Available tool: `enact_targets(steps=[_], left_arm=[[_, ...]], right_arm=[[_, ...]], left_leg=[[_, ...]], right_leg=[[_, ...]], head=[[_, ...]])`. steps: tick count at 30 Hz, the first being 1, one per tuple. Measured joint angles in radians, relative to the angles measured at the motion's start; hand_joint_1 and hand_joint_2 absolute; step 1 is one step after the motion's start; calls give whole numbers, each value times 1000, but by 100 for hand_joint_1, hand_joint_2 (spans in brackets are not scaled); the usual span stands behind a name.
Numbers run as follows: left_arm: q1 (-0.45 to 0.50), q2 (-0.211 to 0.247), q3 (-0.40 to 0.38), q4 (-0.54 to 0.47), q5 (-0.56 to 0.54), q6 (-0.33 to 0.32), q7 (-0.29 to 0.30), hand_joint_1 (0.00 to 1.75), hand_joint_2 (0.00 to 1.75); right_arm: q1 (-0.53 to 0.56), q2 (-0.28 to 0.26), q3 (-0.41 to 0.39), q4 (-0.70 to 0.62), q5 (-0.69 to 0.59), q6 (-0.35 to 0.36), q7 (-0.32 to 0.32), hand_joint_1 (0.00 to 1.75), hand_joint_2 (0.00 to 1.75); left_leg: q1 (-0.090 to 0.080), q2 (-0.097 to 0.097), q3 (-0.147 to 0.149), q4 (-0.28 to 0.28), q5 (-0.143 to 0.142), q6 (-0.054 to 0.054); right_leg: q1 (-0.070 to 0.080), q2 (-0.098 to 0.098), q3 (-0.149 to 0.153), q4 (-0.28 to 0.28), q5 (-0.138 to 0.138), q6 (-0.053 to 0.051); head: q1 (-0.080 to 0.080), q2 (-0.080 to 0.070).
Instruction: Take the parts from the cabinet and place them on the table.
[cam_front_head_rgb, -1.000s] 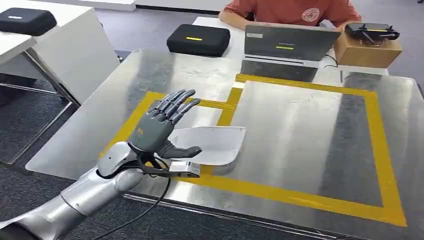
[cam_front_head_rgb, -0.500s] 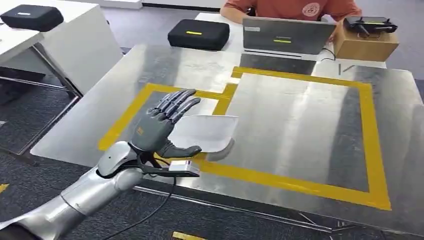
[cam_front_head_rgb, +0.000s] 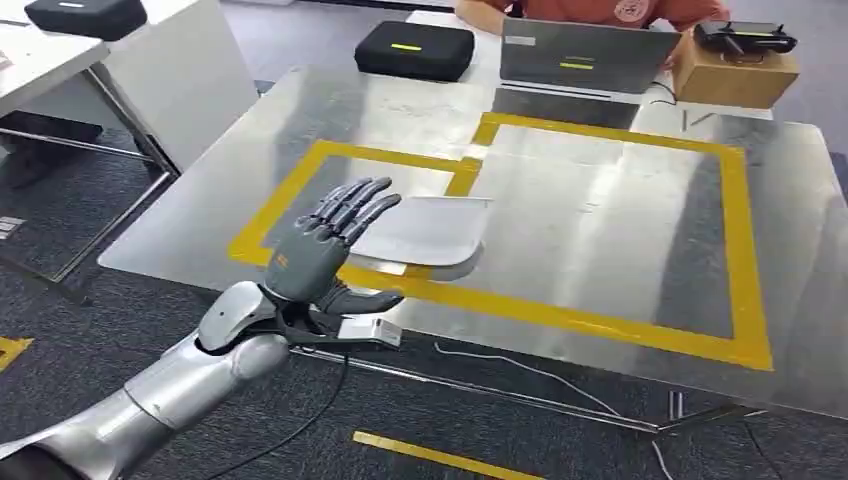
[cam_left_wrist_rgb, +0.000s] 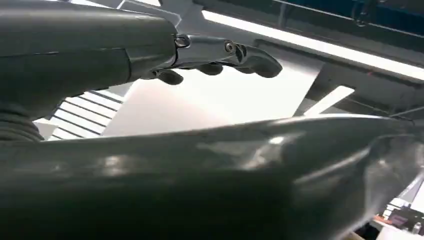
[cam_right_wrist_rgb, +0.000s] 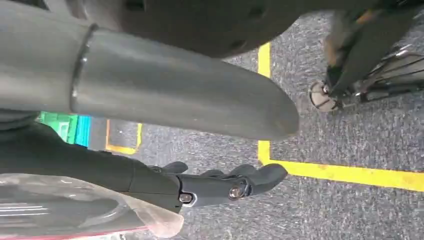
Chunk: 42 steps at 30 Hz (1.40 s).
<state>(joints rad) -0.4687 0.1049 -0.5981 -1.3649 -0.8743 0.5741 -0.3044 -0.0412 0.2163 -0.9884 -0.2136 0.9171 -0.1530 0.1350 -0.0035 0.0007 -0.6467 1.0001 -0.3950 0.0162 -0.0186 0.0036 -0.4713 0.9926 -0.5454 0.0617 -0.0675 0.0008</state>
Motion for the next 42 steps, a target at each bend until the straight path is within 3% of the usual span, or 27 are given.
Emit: enact_targets(steps=[1,4,5,6,8,10,12,13,14,15,16,19,20,21,23,24,25,27,28,29,31,34,35,37,39,40,42], left_arm=[[0,0,1,0,0,0,0,0,0],[0,1,1,3,3,0,-1,0,0],[1,2,2,4,5,0,-1,0,0],[2,2,3,6,6,0,-1,0,0],[3,3,5,9,6,0,-1,0,0],[8,3,5,13,6,0,-1,0,0],[10,3,5,16,6,0,-2,0,0],[10,4,5,18,7,0,-3,0,0],[9,4,6,18,10,1,-3,0,0],[6,3,7,18,11,1,-4,0,0],[5,2,8,18,14,2,-7,0,0],[7,3,12,23,18,1,-10,0,0],[6,2,14,29,22,0,-11,0,0],[6,0,16,33,26,-1,-11,0,0],[12,-1,20,41,29,0,-13,0,0],[14,-1,22,45,30,0,-14,0,0],[18,-1,23,50,30,0,-16,0,0],[28,0,24,64,32,0,-16,0,0],[33,-1,27,73,38,0,-16,0,0],[40,-1,33,86,43,2,-16,0,0],[59,-2,50,114,66,7,-16,0,0],[108,-16,85,210,145,18,-57,0,0],[128,-19,99,257,170,33,-94,0,0],[156,-30,121,321,192,41,-125,0,0],[170,-40,144,377,229,3,-98,0,0],[180,-48,159,414,247,-6,-89,0,0],[202,-69,193,515,304,-35,-103,0,0]], right_arm=[[-3,0,0,0,0,0,0,0,0],[0,0,0,0,0,0,6,0,0],[-1,0,0,0,1,0,9,0,0],[-1,0,-1,0,2,0,10,0,0],[-2,0,-1,0,2,0,11,0,0],[-1,0,-1,0,3,0,11,0,0],[-1,0,-1,0,3,0,13,0,0],[-1,0,-1,0,3,0,15,0,0],[-2,0,-1,0,4,0,17,0,0],[-2,1,-1,0,5,0,21,0,0],[-2,1,-1,0,6,0,24,0,0],[-2,0,-1,0,7,-1,32,0,0],[-1,0,-1,0,8,-1,34,0,0],[-1,0,-1,0,9,-1,35,0,0],[-1,0,-1,0,11,0,39,0,0],[-1,0,-1,0,12,2,39,0,0],[-1,-1,-1,0,14,7,38,0,0],[1,-12,-1,0,18,32,34,0,0],[2,-16,-1,0,19,42,32,0,0],[2,-22,-1,0,21,48,32,0,0],[2,-23,-1,0,23,52,33,0,0],[7,-26,-3,0,26,48,44,0,0],[9,-26,-7,0,27,48,47,0,0],[10,-27,-11,0,31,48,49,0,0],[10,-27,-15,0,37,47,52,0,0],[10,-27,-16,0,40,46,55,0,0],[10,-27,-17,0,41,43,58,0,0]], left_leg=[[-1,0,-4,5,8,-7],[3,0,-9,3,30,-24],[6,-1,-16,14,1,-29],[7,0,-30,57,-60,-34],[9,0,-67,213,-178,-42],[10,0,-74,316,-203,-42],[9,-1,-16,264,-149,-35],[7,-1,42,185,-121,-27],[4,0,113,87,-111,-15],[-3,1,173,5,-136,-4],[-3,2,185,-31,-142,-3],[-10,1,165,-32,-117,9],[-3,6,158,-39,-99,16],[-3,5,142,-39,-89,25],[-4,4,108,-39,-62,30],[-4,4,89,-38,-48,29],[-5,5,69,-37,-34,27],[-3,5,33,-34,-8,22],[-2,5,20,-30,2,19],[-1,4,4,-24,12,13],[-7,4,-16,-3,23,3],[-6,4,-18,-9,53,-11],[-2,3,-23,-6,45,-18],[2,3,-49,81,-80,-30],[4,3,-81,235,-180,-37],[5,3,-85,297,-192,-38],[5,3,-43,289,-145,-34]], right_leg=[[1,4,-1,-11,-10,-17],[2,-1,-29,-6,7,-42],[1,-9,-35,-6,17,-54],[1,-10,-43,-6,26,-62],[3,-13,-67,-5,51,-68],[7,-15,-98,-2,74,-68],[10,-16,-128,2,92,-67],[13,-16,-141,4,102,-65],[14,-16,-149,5,112,-63],[18,-16,-155,6,119,-58],[18,-18,-159,7,128,-52],[13,-21,-162,-4,158,-33],[10,-15,-169,6,137,-29],[9,-10,-186,34,82,-24],[8,-7,-229,179,-44,-17],[8,-7,-245,252,-77,-14],[8,-6,-248,302,-78,-12],[8,-7,-200,287,-3,-10],[7,-6,-151,234,34,-10],[6,-6,-83,147,44,-9],[7,7,47,-30,-22,-15],[12,6,19,-25,-18,-41],[6,0,10,-27,-6,-53],[9,-7,-13,-26,16,-72],[12,-12,-31,-24,39,-73],[13,-13,-47,-22,51,-73],[15,-13,-79,-15,67,-74]], head=[[-3,0],[0,0],[0,0],[-3,0],[-5,0],[-6,0],[-6,0],[-6,0],[-6,0],[-5,0],[-3,0],[-7,0],[-8,0],[-4,0],[0,0],[0,0],[1,0],[1,0],[0,0],[1,0],[1,0],[3,0],[5,0],[-1,0],[-1,0],[-1,0],[-2,0]])
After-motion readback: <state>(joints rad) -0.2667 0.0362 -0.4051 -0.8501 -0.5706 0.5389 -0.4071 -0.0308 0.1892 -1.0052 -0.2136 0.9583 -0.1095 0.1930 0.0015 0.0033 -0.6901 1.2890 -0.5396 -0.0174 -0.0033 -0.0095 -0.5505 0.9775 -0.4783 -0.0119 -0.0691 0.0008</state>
